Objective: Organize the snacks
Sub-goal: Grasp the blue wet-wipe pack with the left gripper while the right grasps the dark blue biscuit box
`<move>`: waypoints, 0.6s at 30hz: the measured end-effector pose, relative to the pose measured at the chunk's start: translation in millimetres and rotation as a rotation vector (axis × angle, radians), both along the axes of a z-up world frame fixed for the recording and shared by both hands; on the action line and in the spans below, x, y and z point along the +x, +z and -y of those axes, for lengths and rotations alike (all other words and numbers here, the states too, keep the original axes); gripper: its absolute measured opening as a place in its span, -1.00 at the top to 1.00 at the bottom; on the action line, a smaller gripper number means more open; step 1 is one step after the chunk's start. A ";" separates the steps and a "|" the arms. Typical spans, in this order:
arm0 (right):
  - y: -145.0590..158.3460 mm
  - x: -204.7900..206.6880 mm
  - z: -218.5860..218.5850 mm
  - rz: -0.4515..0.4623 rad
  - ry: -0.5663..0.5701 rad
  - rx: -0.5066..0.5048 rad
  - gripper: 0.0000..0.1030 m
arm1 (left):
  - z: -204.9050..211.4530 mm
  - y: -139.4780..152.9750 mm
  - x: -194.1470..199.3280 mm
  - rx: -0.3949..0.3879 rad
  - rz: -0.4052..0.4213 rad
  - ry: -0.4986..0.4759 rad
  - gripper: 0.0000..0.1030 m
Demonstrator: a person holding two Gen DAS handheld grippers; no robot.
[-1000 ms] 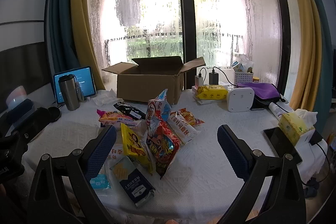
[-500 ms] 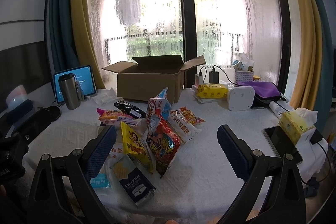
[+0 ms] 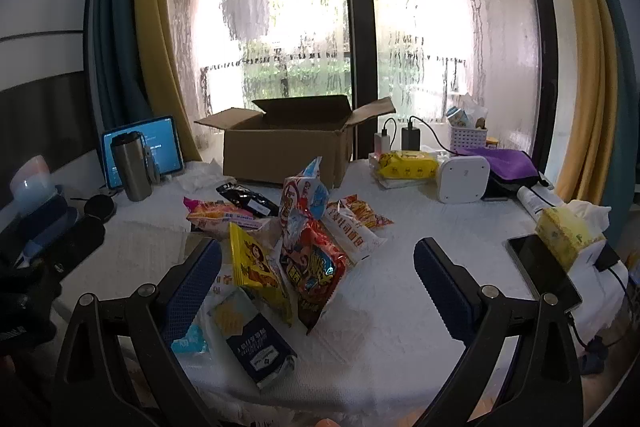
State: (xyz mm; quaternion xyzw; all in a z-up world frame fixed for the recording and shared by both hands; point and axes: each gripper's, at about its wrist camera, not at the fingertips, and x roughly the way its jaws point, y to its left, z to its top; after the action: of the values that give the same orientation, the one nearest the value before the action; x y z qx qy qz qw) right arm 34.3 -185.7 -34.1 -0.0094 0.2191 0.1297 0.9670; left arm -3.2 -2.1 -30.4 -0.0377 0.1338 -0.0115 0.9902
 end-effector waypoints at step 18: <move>-62.0 22.3 -4.9 -0.180 0.024 -0.045 -0.93 | -2.3 -67.8 41.2 -0.040 -0.285 -0.021 -0.98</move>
State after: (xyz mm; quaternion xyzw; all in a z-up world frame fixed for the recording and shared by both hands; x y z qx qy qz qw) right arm 56.6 -180.7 -96.1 -0.0219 0.3077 0.1367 0.9414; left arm 38.0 0.2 -98.2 -0.0571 0.2730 -0.0192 0.9601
